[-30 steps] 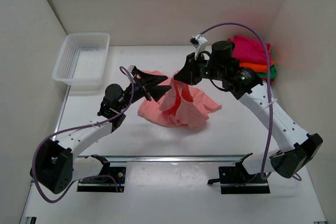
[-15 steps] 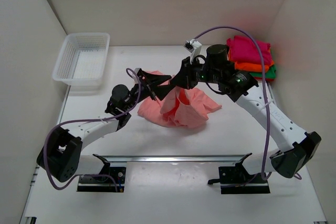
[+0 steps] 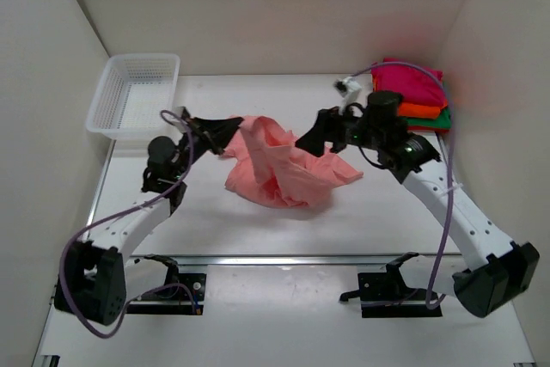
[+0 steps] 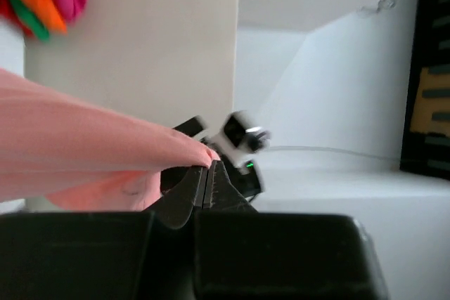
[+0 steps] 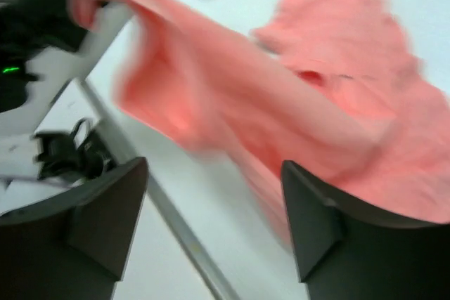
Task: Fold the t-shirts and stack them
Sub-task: Flatten out the tshirt
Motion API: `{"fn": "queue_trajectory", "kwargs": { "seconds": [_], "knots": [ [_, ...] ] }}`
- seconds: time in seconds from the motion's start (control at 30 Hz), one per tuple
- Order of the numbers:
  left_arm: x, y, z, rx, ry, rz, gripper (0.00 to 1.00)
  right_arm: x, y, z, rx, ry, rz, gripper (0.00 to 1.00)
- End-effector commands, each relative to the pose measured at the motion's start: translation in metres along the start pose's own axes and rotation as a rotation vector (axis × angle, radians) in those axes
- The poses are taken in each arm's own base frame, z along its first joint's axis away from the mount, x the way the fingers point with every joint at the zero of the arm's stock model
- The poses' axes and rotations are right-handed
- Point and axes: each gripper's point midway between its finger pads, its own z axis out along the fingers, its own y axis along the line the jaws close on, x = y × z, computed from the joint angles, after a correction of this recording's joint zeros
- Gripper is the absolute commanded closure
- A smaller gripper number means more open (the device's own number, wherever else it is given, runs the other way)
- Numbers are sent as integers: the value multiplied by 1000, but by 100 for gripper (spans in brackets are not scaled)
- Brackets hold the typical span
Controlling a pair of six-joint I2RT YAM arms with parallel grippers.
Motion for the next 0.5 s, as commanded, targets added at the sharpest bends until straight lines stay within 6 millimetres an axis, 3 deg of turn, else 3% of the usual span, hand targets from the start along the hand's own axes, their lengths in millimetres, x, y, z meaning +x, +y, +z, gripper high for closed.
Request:
{"fn": "queue_trajectory", "kwargs": {
  "seconds": [0.0, 0.03, 0.1, 0.17, 0.23, 0.27, 0.37, 0.47],
  "knots": [
    [-27, -22, -38, 24, -90, 118, 100, -11, -58, -43, 206, -135, 59, 22],
    [-34, -31, -48, 27, -119, 143, 100, -1, -77, -47, 274, -120, 86, 21],
    [-34, -45, -54, 32, -119, 187, 100, 46, -133, -54, 454, -35, 179, 22],
    [-28, -49, -51, 42, -96, 186, 100, 81, -163, -53, 536, 34, 258, 26],
    [-15, -46, -44, 52, -46, 178, 100, 122, -178, -50, 589, 96, 340, 28],
    [-11, -38, -41, 33, -25, 158, 100, 134, -187, -51, 630, 107, 349, 30],
    [-6, -31, -40, 35, -12, 145, 100, 155, -204, -57, 734, 100, 396, 37],
    [-6, -30, -39, 30, -22, 152, 100, 180, -224, -61, 811, 141, 444, 35]
  ]
}}
